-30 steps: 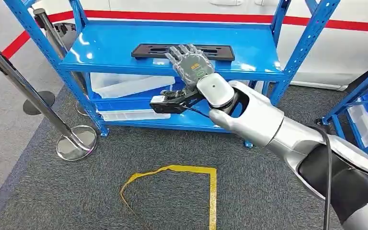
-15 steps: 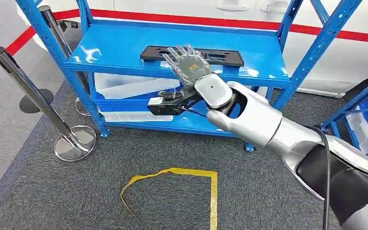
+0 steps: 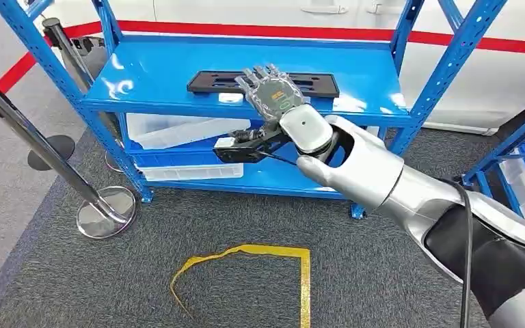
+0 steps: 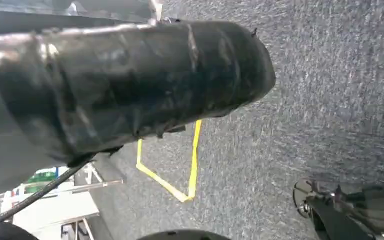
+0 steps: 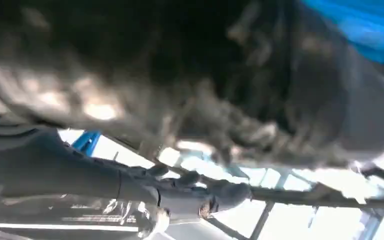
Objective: Take the parts from the cabinet and place them on the table.
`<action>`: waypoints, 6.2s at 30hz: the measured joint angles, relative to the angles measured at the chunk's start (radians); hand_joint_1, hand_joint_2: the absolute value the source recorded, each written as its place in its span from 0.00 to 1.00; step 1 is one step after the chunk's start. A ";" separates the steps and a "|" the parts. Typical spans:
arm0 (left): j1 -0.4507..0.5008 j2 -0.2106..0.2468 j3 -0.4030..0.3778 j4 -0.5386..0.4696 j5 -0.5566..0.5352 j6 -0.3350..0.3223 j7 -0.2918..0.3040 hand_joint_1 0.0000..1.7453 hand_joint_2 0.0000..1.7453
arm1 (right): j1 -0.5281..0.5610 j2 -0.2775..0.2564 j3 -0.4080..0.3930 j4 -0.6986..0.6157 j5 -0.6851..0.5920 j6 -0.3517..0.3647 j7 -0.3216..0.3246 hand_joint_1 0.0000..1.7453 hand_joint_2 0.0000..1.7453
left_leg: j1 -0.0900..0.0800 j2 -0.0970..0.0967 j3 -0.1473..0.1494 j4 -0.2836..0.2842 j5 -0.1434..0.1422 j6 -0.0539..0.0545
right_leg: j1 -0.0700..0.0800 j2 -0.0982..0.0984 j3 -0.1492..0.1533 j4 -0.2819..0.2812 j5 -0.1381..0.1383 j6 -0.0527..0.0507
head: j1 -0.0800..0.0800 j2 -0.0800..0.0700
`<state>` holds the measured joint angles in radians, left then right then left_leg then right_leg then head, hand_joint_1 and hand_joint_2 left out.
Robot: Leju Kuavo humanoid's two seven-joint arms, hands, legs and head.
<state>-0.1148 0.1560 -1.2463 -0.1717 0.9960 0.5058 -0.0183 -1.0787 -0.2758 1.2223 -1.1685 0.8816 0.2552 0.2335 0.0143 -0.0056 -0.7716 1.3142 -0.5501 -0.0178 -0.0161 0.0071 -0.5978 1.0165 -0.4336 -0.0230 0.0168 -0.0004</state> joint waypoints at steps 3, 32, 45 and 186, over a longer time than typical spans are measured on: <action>0.001 0.000 0.000 0.000 0.000 0.000 0.001 0.00 0.00 | -0.001 0.000 0.000 0.000 0.000 0.000 0.000 0.00 0.00 | 0.000 0.001 0.086 -0.221 0.148 0.008 | -0.001 0.002 0.020 0.005 -0.019 0.006 | 0.000 0.000; 0.004 -0.008 0.004 0.000 0.000 -0.008 0.014 0.00 0.00 | 0.029 0.005 -0.005 0.039 -0.173 0.020 0.048 0.00 0.00 | 0.001 0.000 0.023 -0.070 0.058 -0.002 | 0.004 0.004 0.013 -0.002 -0.010 -0.002 | -0.005 0.000; 0.000 -0.008 0.004 0.000 -0.003 -0.004 0.018 0.00 0.00 | 0.039 0.002 -0.028 0.157 -0.193 -0.035 0.058 0.00 0.00 | -0.006 0.001 0.167 -0.324 0.124 0.065 | 0.004 0.002 -0.135 0.294 -0.140 0.044 | 0.000 0.000; -0.006 0.042 0.012 0.002 0.021 0.006 0.036 0.00 0.00 | 0.036 0.143 -0.006 0.552 -0.311 0.053 0.004 1.00 1.00 | -0.006 -0.001 0.160 -0.299 0.112 0.040 | 0.010 0.005 -0.022 0.029 -0.014 0.009 | -0.002 0.000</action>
<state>-0.1210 0.1980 -1.2341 -0.1694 1.0166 0.5119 0.0179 -1.0426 -0.1324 1.2165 -0.6165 0.5707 0.3078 0.2373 0.0082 -0.0063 -0.6117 1.0153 -0.4380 0.0220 -0.0064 0.0125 -0.6201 1.0458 -0.4473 -0.0138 0.0149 -0.0004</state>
